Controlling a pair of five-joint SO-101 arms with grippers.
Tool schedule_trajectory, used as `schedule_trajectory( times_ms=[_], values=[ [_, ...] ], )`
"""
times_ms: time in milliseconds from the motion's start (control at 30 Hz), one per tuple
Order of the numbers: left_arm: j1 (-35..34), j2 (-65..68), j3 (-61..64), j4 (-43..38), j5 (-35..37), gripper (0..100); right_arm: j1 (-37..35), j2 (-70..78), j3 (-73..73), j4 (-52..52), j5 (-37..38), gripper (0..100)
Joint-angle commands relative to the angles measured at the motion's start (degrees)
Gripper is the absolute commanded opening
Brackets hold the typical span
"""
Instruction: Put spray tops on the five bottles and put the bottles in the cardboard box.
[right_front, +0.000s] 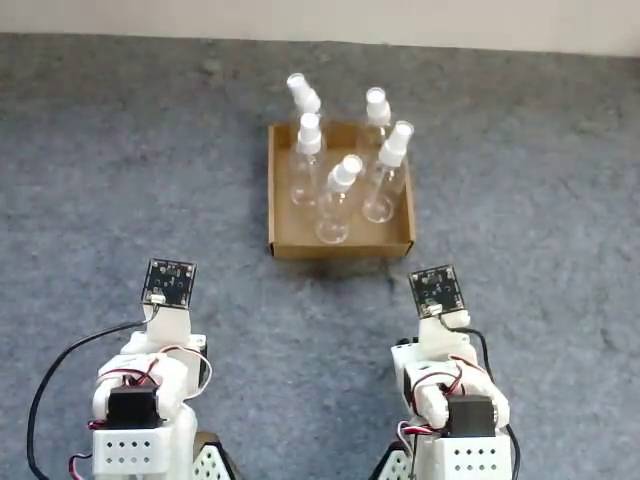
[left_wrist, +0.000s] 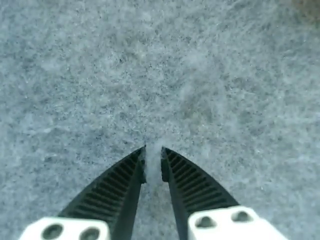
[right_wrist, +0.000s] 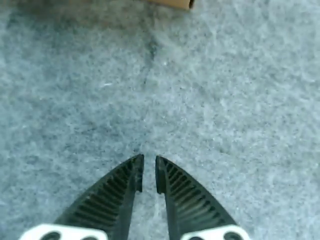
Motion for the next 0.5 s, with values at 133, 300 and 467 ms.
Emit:
schedule_trajectory(
  times_ms=[133,300,467],
  values=[
    [10.2,-0.2,1.1,0.4,-0.3,1,0.6,-0.7,7.5,0.3,0.4,0.5],
    [10.9,0.0,1.1,0.4,-0.3,1,0.6,-0.7,7.5,0.3,0.4,0.5],
    [10.9,0.0,1.1,0.4,-0.3,1,0.6,-0.7,7.5,0.3,0.4,0.5]
  ],
)
